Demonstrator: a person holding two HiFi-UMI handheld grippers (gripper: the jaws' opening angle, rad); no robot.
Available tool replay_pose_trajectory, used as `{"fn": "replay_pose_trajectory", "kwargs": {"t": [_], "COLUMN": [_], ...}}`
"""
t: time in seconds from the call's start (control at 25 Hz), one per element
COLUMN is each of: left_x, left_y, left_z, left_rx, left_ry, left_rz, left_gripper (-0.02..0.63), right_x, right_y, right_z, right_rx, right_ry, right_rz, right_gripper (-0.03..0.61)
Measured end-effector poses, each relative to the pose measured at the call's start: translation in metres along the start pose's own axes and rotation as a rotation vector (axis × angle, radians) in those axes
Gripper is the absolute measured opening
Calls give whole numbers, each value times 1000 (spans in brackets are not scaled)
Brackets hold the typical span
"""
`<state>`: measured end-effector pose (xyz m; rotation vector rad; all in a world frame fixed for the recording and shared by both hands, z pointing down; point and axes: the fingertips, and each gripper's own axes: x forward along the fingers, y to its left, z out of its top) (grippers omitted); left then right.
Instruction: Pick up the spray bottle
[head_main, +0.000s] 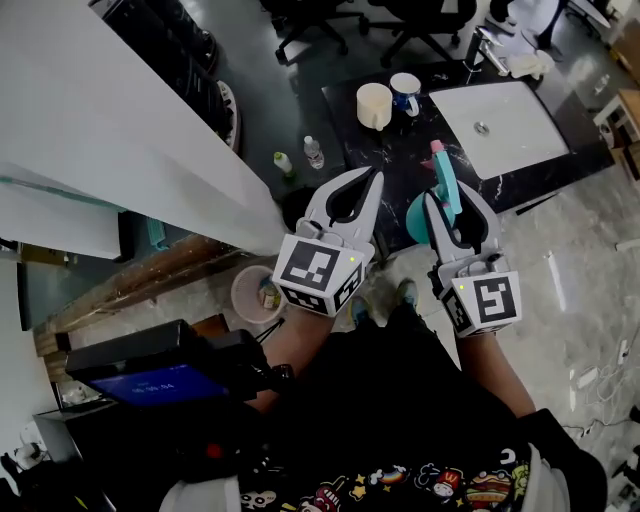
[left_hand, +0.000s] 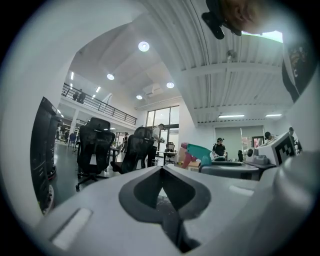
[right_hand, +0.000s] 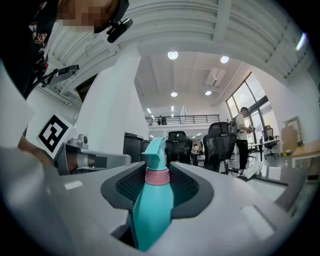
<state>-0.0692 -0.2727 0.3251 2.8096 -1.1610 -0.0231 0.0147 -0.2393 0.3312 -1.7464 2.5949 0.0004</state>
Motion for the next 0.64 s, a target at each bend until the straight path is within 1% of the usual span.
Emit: {"fn": "replay_pose_trajectory", "kwargs": {"t": [0.2, 0.44, 0.64], "left_x": [-4, -1, -6], "left_y": [9, 10, 1], "left_z": [-1, -6, -16], "left_rx": [18, 20, 1], "left_ry": [0, 29, 71], "left_rz": [6, 5, -1], "left_gripper": [2, 2, 2], "right_x": [5, 10, 3], "right_y": [2, 3, 8], "right_z": [-4, -12, -19], "right_rx": [0, 2, 20], "right_ry": [-7, 27, 64], "right_rz": [-26, -23, -21], "right_gripper": [172, 170, 170]}}
